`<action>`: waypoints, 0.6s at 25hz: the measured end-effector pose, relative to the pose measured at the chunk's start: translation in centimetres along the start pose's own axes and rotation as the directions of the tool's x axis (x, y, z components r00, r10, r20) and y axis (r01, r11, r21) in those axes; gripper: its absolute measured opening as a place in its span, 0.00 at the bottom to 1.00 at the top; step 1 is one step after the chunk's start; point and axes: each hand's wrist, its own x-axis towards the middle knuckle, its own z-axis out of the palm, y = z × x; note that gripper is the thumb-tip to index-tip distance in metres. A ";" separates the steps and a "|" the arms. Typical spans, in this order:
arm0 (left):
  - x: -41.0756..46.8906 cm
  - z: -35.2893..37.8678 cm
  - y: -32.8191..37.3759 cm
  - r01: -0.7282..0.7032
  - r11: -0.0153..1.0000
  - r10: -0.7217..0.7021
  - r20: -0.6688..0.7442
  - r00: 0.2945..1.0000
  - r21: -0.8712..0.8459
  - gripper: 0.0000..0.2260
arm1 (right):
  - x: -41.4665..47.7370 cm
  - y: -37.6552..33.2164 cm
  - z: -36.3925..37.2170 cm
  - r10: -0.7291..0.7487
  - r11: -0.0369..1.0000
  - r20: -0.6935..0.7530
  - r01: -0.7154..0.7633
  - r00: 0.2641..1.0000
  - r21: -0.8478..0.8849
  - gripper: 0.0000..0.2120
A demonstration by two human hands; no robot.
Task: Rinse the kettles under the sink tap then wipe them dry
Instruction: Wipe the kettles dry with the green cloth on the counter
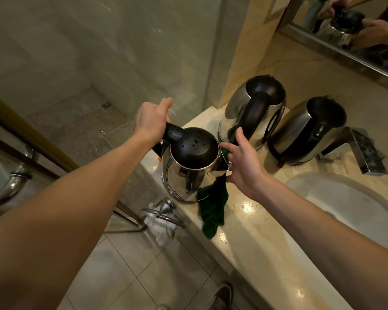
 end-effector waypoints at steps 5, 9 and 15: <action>0.6 0.2 -0.3 -0.043 0.999 0.043 0.029 0.999 0.019 0.24 | -1.4 -1.0 0.3 -0.123 0.987 0.028 0.125 0.992 -0.104 0.38; 1.0 0.1 -0.4 -0.101 0.995 0.100 0.037 0.994 0.020 0.24 | -0.9 -1.2 0.7 -0.129 0.977 0.009 0.129 0.992 -0.169 0.35; 0.9 0.4 -0.5 -0.141 0.989 0.140 0.011 0.990 0.047 0.25 | 2.2 -0.9 1.5 -0.017 0.978 -0.009 0.015 1.000 -0.210 0.38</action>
